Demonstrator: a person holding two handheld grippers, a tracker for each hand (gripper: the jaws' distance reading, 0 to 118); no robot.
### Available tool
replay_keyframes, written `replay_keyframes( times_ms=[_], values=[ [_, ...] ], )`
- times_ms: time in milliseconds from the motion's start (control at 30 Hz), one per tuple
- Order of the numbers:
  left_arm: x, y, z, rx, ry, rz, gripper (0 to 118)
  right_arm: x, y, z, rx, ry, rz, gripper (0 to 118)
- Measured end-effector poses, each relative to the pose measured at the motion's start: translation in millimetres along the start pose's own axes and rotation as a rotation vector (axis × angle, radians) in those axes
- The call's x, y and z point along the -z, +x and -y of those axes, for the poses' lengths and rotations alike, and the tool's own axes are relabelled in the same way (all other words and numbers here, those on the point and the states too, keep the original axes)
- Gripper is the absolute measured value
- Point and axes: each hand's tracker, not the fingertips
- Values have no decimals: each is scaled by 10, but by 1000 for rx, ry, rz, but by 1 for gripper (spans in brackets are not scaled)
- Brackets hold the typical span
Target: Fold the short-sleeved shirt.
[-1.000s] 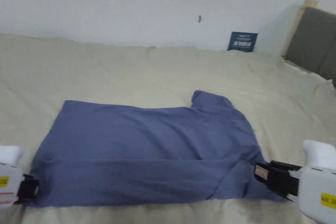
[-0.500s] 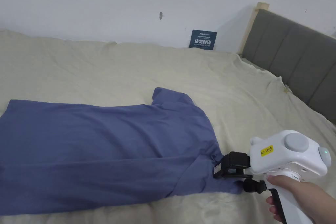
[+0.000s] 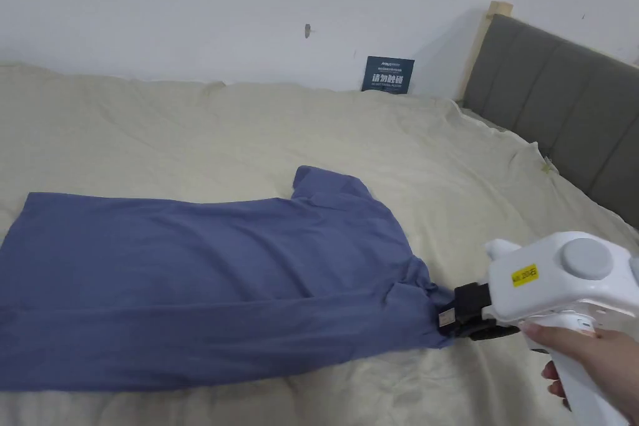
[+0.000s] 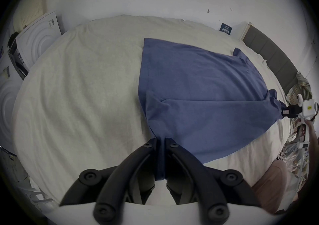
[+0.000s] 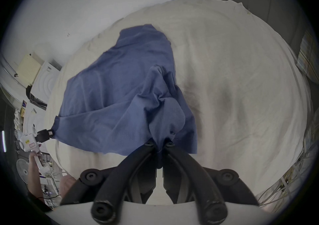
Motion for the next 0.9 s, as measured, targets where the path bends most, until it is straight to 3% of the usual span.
replay_keyframes(
  times_ms=[100, 300, 500, 633, 667, 767, 800, 833, 900],
  values=[
    [-279, -19, -29, -10, 34, 13, 9, -355, -38, 110, 26, 36, -62, 3],
    [-772, -5, 227, 55, 37, 20, 9, -968, -39, 514, 0, 33, -76, 3],
    [-330, -176, 725, 46, -80, -37, 9, -490, 343, 968, 83, -79, -46, 4],
    [-136, -266, 874, 20, -91, -33, 9, -213, 392, 1068, 61, -76, -7, 7],
    [-144, -305, 870, -18, -78, -12, 9, -208, 373, 1086, 54, -68, 5, 14],
    [-290, -344, 801, -62, -9, 26, 10, -308, 349, 1079, -37, -59, 112, 85],
    [-364, -345, 763, -64, 14, 23, 20, -386, 330, 1076, -59, -24, 137, 96],
    [-449, -331, 733, -68, 40, 28, 41, -470, 306, 1067, -81, 10, 155, 96],
    [-608, -274, 680, -68, 108, 47, 107, -663, 225, 1077, -84, 95, 138, 96]
  ],
)
